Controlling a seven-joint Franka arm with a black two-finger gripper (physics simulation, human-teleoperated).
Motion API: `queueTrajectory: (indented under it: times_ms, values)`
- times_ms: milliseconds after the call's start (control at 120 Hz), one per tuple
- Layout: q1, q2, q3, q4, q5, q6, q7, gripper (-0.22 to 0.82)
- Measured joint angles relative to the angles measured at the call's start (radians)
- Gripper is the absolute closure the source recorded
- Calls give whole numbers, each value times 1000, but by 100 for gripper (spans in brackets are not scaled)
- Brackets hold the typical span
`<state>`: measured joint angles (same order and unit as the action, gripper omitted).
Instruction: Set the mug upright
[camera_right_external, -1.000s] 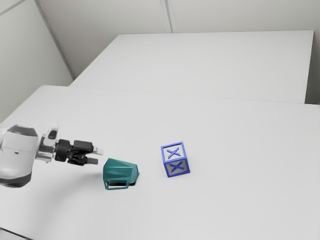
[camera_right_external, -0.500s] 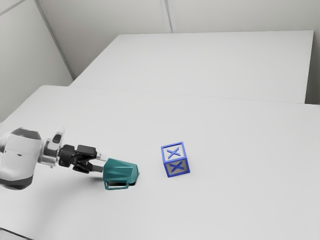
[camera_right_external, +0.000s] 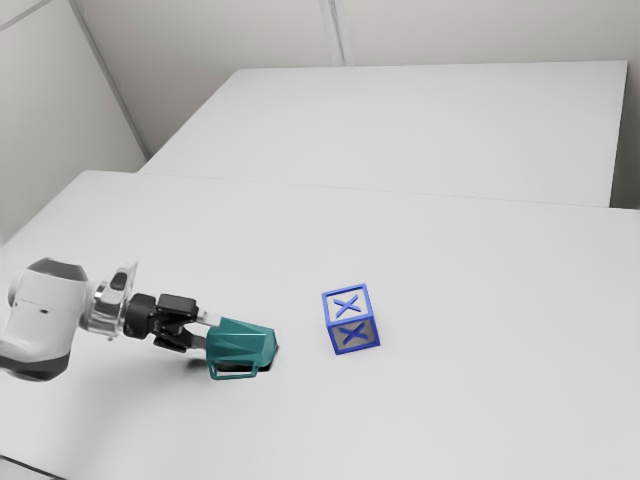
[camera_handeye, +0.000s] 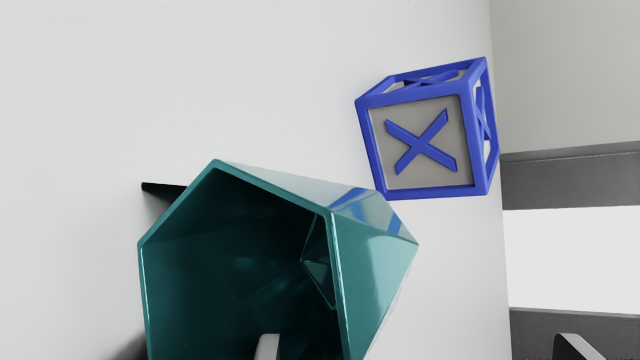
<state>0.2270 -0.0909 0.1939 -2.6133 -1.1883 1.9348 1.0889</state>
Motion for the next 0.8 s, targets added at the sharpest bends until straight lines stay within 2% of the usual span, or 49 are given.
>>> queueTrajectory:
  times_ms: [608,658,800]
  values:
    - [-44,31,-3,2,-54,6,56,1]
    - [-46,31,-4,2,-59,7,60,5]
    - [-50,30,-4,2,-65,7,68,29]
